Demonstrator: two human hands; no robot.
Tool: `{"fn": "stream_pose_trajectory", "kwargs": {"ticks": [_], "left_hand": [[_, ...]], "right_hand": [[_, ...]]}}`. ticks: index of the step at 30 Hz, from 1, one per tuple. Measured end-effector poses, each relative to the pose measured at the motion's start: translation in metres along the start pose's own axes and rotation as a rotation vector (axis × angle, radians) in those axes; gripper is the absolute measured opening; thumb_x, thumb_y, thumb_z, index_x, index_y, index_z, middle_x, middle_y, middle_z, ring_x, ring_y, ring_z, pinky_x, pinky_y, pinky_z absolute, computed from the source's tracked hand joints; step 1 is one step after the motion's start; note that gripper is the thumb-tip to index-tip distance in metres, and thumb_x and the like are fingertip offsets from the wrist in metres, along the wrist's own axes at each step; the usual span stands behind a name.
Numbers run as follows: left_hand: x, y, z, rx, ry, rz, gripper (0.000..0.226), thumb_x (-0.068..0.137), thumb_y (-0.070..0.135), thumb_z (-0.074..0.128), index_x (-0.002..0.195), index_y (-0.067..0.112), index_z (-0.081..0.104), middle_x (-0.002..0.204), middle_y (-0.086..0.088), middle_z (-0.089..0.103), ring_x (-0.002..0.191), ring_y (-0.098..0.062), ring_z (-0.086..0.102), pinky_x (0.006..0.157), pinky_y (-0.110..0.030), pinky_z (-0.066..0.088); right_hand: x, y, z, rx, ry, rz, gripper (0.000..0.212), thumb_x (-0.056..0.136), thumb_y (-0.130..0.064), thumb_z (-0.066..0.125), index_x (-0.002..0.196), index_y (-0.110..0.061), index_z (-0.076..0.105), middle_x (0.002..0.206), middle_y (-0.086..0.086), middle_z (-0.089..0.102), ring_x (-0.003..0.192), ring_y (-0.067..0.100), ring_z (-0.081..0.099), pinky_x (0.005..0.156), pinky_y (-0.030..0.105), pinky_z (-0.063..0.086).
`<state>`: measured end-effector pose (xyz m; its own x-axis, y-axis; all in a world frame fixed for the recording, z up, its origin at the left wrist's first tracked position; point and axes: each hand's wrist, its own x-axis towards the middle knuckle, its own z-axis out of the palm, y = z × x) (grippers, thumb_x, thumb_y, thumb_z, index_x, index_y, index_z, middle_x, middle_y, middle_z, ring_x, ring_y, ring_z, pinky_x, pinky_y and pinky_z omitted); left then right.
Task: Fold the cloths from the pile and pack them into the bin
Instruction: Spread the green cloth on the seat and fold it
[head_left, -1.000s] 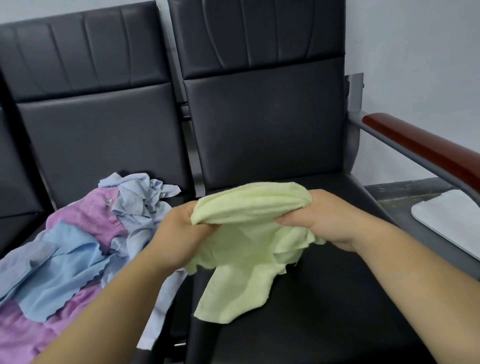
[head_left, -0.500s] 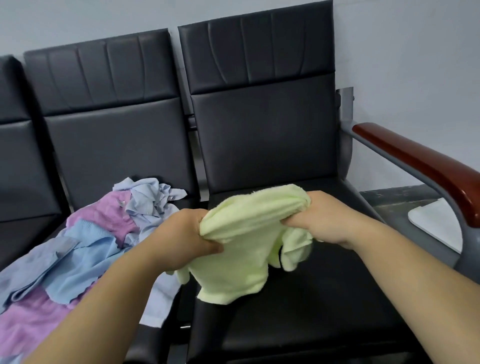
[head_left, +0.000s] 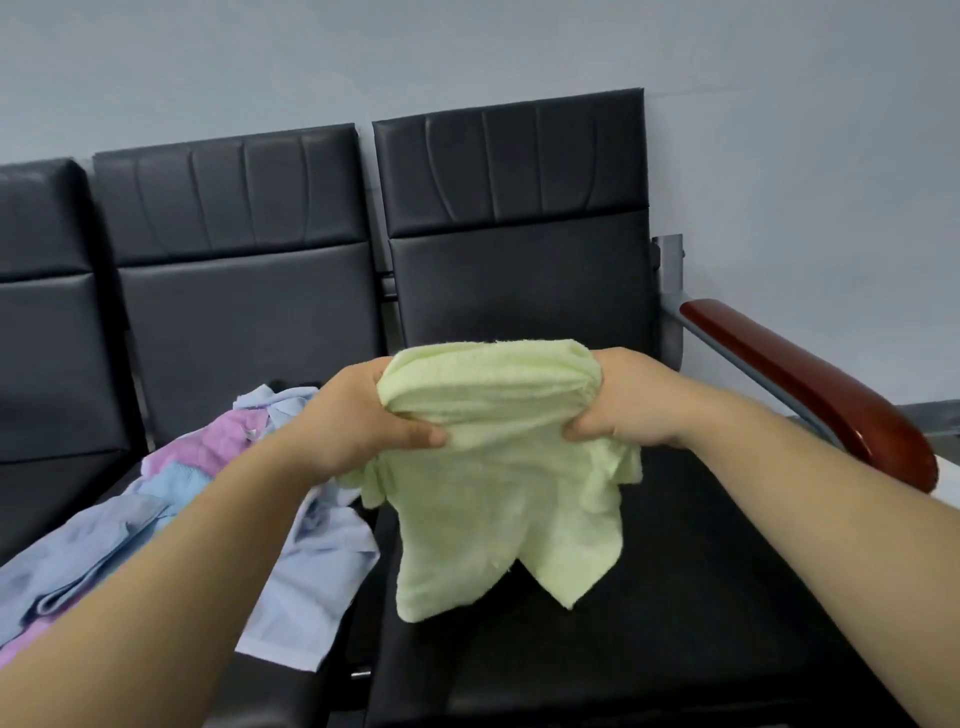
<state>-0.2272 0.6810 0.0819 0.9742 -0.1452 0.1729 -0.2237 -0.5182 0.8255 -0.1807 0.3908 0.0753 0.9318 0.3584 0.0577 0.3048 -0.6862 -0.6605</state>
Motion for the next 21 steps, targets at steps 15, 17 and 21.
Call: {"fn": "stream_pose_trajectory", "kwargs": {"ticks": [15,17,21], "left_hand": [[0.076,0.013,-0.034,0.800,0.214,-0.043,0.020,0.082,0.031,0.066,0.093,0.024,0.051,0.082,0.004,0.064,0.079,-0.026,0.064,0.068,-0.042,0.055],[0.081,0.010,-0.034,0.828,0.264,-0.031,0.019,0.086,0.034,0.060,0.088,0.022,0.046,0.077,-0.001,0.063,0.071,-0.026,0.063,0.061,-0.038,0.053],[0.084,0.002,-0.019,0.886,0.235,-0.138,0.014,0.085,0.032,0.057,0.086,0.023,0.047,0.071,-0.001,0.064,0.061,-0.023,0.062,0.053,-0.030,0.046]], "right_hand": [[0.065,-0.022,-0.029,-0.374,0.365,-0.063,0.004,0.085,-0.025,0.067,0.085,-0.025,0.063,0.082,-0.008,0.065,0.076,0.017,0.062,0.071,0.042,0.059],[0.070,-0.019,-0.028,-0.383,0.433,-0.073,0.008,0.089,-0.029,0.060,0.082,-0.025,0.059,0.080,-0.007,0.063,0.075,0.018,0.061,0.068,0.043,0.057],[0.062,-0.009,-0.018,-0.368,0.366,-0.059,0.010,0.090,-0.036,0.064,0.087,-0.029,0.059,0.084,-0.009,0.063,0.076,0.011,0.059,0.065,0.034,0.052]]}}
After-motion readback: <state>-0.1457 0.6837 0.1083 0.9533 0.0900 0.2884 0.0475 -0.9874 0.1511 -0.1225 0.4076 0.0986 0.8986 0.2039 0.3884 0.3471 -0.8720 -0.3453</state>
